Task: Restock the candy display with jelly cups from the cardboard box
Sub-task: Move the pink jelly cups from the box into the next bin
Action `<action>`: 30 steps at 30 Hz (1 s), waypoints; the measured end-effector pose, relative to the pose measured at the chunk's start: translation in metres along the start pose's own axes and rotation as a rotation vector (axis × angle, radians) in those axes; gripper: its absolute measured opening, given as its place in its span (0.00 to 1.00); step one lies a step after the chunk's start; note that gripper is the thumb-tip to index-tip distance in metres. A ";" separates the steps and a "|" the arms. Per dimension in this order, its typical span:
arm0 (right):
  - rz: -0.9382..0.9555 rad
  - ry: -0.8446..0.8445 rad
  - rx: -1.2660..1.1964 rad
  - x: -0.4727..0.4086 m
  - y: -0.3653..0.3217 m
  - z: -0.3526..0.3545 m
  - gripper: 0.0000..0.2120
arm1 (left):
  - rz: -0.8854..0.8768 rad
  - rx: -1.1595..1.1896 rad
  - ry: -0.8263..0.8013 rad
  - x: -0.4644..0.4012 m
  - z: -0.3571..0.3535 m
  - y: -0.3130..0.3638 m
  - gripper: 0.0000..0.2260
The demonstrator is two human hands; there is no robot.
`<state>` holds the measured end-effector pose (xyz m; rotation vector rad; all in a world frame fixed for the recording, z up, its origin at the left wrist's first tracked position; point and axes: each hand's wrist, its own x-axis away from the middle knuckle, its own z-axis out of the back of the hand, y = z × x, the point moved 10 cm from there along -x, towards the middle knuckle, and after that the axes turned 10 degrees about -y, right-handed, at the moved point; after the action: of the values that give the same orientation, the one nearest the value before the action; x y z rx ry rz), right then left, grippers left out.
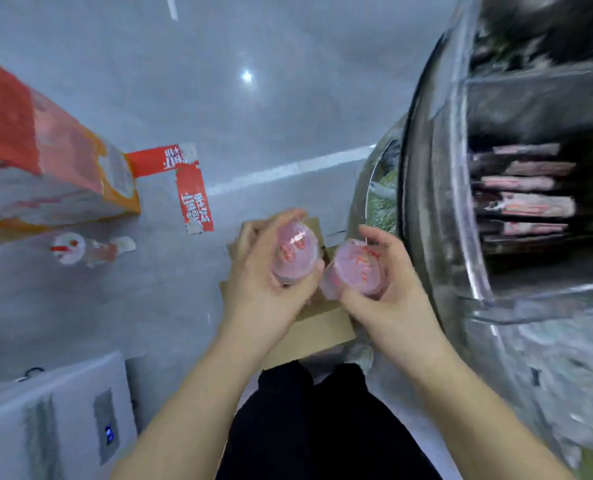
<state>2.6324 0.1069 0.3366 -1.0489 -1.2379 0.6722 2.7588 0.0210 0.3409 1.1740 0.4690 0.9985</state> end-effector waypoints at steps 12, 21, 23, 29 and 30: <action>0.363 0.502 0.269 0.227 -0.209 0.190 0.24 | -0.533 0.154 -0.450 0.027 -0.121 0.323 0.21; 0.268 0.829 0.041 0.330 -0.169 0.312 0.28 | -0.454 0.297 -0.822 0.074 -0.268 0.385 0.17; 0.167 0.810 -0.054 0.323 -0.147 0.331 0.32 | -0.357 0.256 -0.901 0.079 -0.294 0.378 0.21; 0.175 0.676 -0.450 0.281 -0.113 0.356 0.25 | -0.198 0.123 -1.003 0.065 -0.334 0.368 0.18; 0.150 0.717 -0.428 0.280 -0.109 0.362 0.23 | -0.197 0.104 -1.001 0.061 -0.339 0.368 0.18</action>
<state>2.3372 0.4048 0.5495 -1.5728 -0.6800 0.0966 2.3853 0.2727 0.5675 1.5180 -0.1703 0.1373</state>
